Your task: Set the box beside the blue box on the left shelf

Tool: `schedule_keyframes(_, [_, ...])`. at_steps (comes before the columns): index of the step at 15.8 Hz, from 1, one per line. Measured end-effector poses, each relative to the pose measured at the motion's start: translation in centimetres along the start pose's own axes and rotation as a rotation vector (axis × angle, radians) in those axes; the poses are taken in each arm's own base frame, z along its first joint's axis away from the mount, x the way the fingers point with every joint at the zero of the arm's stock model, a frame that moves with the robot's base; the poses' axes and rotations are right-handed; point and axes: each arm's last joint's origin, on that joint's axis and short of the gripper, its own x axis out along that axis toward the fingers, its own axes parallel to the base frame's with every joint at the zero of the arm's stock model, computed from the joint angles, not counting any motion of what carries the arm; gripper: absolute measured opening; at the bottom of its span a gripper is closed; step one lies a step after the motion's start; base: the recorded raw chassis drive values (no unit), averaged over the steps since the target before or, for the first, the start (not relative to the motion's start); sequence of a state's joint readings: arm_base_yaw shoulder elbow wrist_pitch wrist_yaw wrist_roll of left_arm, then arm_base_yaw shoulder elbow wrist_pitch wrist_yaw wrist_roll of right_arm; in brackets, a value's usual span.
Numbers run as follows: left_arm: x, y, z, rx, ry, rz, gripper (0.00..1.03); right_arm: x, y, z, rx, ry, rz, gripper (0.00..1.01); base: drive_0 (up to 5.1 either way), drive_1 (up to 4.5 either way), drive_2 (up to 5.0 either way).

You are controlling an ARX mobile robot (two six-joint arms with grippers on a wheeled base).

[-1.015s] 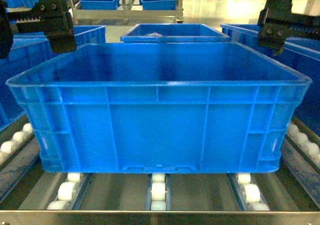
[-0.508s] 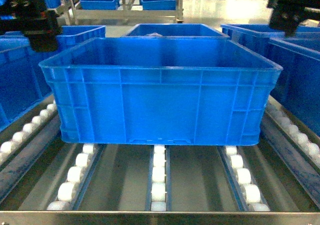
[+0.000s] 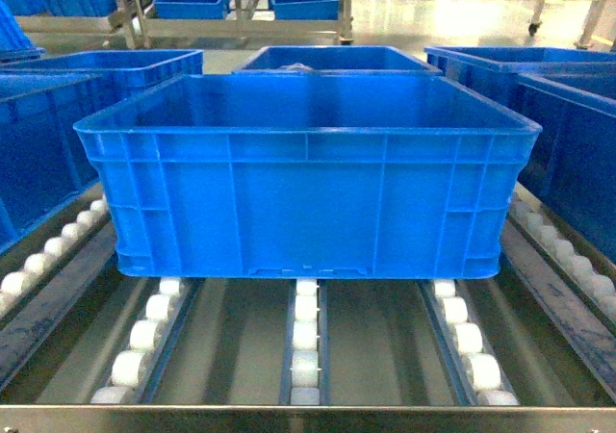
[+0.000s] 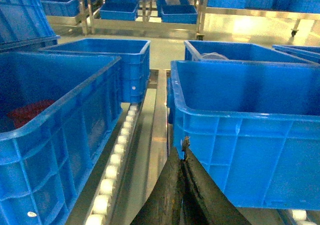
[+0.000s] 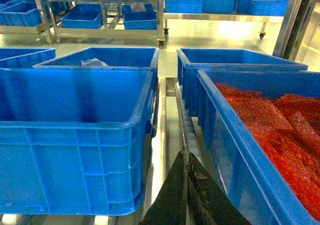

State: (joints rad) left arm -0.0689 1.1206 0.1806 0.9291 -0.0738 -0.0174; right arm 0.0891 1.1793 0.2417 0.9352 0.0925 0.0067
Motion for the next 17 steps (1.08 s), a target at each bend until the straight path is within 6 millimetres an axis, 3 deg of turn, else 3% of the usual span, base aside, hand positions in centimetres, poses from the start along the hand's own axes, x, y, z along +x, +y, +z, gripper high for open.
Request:
schedule_keyframes(3, [-2.1, 1.3, -0.5, 0.0, -0.007, 0.008, 0.01, -2.5, -1.2, -1.0, -0.001, 0.016, 0.016, 0.02, 0.0, 0.0, 0.0])
schedule_keyframes(5, [-3.5, 1.2, -2.1, 0.002, 0.036, -0.004, 0.01, -4.0, -1.6, -1.2, 0.0, 0.008, -0.002, 0.02, 0.0, 0.0, 0.0])
schedule_keyframes(8, [-4.8, 1.2, -1.3, 0.002, -0.003, -0.004, 0.01, -5.7, -1.6, -2.7, 0.0, 0.037, 0.004, 0.02, 0.0, 0.0, 0.0])
schedule_keyframes(17, [-7.5, 1.2, -0.7, 0.002, -0.025, -0.004, 0.01, -8.6, -1.6, -1.5, 0.0, -0.015, 0.004, 0.02, 0.0, 0.0, 0.0])
